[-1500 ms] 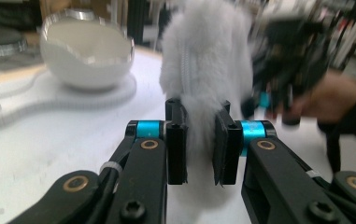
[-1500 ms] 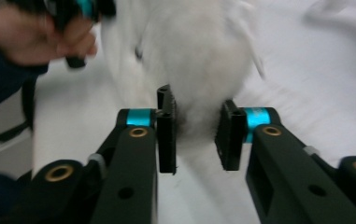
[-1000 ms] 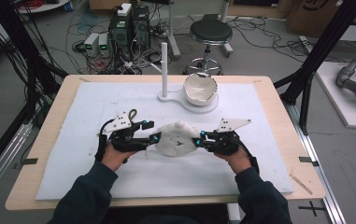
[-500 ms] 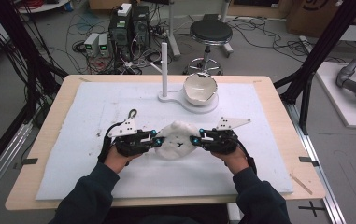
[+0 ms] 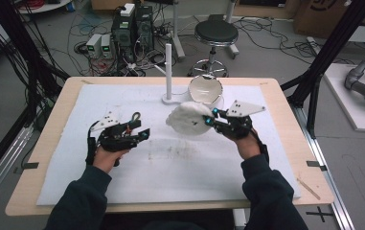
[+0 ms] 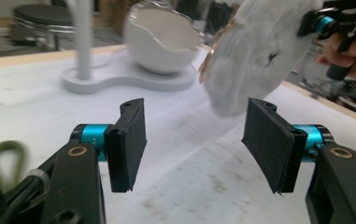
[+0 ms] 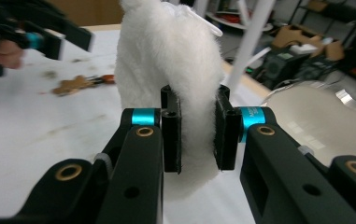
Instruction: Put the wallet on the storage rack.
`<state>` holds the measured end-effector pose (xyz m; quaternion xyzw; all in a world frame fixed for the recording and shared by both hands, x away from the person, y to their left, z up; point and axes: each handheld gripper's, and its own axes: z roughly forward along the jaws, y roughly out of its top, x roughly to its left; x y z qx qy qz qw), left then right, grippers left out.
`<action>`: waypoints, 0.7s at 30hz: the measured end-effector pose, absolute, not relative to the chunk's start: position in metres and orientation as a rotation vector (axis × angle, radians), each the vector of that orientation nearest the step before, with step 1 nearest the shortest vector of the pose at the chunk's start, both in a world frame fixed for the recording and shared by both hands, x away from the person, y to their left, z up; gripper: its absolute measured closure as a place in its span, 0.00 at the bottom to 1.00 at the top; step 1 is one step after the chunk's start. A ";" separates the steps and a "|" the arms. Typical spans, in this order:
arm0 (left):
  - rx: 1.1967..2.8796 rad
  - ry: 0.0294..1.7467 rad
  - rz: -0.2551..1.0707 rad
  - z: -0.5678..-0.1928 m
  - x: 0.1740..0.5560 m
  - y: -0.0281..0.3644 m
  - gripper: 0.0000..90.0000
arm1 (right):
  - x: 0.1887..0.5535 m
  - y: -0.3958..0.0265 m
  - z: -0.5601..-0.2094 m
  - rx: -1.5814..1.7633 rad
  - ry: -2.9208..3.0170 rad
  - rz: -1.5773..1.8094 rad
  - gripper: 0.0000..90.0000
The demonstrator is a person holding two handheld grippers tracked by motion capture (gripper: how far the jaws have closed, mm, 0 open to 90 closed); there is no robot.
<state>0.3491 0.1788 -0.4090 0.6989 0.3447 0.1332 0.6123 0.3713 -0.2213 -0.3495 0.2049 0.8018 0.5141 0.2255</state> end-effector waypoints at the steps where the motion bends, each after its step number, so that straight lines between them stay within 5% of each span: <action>1: 1.602 0.813 0.327 -0.408 0.350 0.185 0.42 | 0.382 -0.223 -0.338 0.556 2.185 1.379 0.86; 13: 1.547 0.914 0.362 -0.411 0.352 0.211 0.39 | 0.443 -0.239 -0.294 0.526 2.078 1.135 0.86; 21: 1.541 0.923 0.338 -0.414 0.353 0.212 0.39 | 0.479 -0.236 -0.301 0.513 2.091 0.964 0.85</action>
